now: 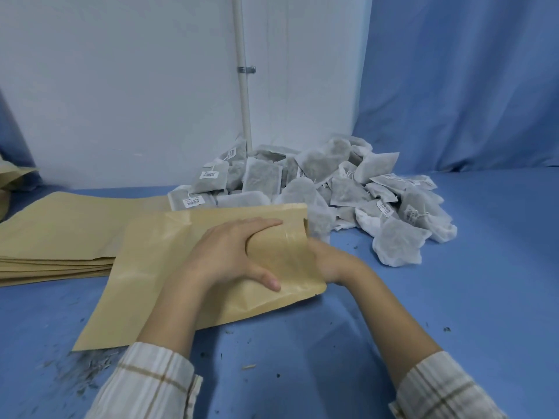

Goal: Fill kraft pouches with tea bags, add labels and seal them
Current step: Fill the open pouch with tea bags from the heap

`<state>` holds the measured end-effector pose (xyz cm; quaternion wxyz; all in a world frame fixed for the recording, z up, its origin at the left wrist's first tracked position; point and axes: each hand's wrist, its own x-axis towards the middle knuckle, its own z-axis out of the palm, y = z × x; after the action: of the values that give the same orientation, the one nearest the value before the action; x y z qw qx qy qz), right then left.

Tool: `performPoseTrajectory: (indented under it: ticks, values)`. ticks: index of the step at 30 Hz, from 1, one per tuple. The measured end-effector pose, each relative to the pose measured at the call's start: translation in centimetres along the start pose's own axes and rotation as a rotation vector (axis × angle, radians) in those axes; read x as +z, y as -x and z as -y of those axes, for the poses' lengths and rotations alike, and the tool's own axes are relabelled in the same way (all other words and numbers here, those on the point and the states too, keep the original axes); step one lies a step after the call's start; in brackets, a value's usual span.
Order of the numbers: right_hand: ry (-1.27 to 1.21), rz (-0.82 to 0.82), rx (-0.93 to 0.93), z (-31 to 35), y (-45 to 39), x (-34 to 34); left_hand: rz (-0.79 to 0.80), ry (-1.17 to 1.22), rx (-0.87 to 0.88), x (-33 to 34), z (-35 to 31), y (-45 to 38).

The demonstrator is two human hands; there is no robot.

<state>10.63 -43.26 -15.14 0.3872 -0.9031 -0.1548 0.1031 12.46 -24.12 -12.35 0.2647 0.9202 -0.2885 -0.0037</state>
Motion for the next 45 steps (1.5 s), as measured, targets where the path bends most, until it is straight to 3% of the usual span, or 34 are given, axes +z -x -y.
performPoseTrajectory:
  ticks: [2,5,7,8,10,12,16,19,21,26,33,39,41,42,44,45]
  values:
    - [0.112,-0.046,0.023,-0.6,-0.6,0.4,0.028,-0.091,-0.003,0.1,-0.3,0.0]
    - [0.190,-0.579,-0.060,-1.6,-1.6,0.4,-0.054,-0.210,-0.100,0.0,-0.3,-0.2]
    - [0.139,-0.890,0.060,-3.3,-2.0,-0.4,-0.119,-0.239,-0.189,-0.3,-0.1,-0.3]
    - [0.063,-0.935,0.160,-4.1,-1.9,-0.7,-0.135,-0.253,-0.219,-0.4,0.1,-0.4]
    - [-0.137,-0.847,0.284,-5.2,-1.9,-0.6,-0.130,-0.284,-0.246,-0.6,0.4,-0.4]
    - [-0.218,-0.767,0.291,-5.7,-2.2,0.0,-0.106,-0.284,-0.251,-0.5,0.7,-0.3]
    - [-0.336,-0.878,0.273,-6.7,-2.3,-0.2,-0.093,-0.233,-0.253,-0.4,1.3,-0.2]
    - [-0.841,-0.867,0.085,-6.5,-1.0,-1.4,-0.098,-0.247,-0.269,-0.5,1.8,-0.1]
    - [-0.921,-0.806,-0.005,-6.2,-0.1,-2.1,-0.108,-0.241,-0.272,-0.6,2.0,-0.1]
    - [-0.803,-0.504,-0.020,-3.5,-0.3,-1.2,-0.136,-0.166,-0.193,-0.6,1.5,0.0]
    - [-0.344,-0.409,-0.003,0.3,-2.6,0.3,-0.126,-0.015,-0.039,-0.2,0.3,-0.4]
    - [-0.182,0.021,0.034,2.1,-4.8,-1.1,-0.173,-0.058,-0.096,-0.5,1.0,-0.4]
    - [-0.228,-0.043,0.033,1.8,-5.7,-0.9,-0.207,-0.074,-0.125,-0.6,1.2,-0.3]
    - [-0.299,-0.180,0.011,1.4,-6.2,-0.7,-0.223,-0.101,-0.144,-0.7,1.4,-0.2]
    - [-0.396,-0.609,0.057,-0.1,-7.1,-0.7,-0.226,-0.191,-0.193,-0.9,1.9,-0.2]
    - [-0.319,-0.829,0.161,-1.1,-7.6,-0.8,-0.217,-0.230,-0.220,-1.0,2.1,-0.2]
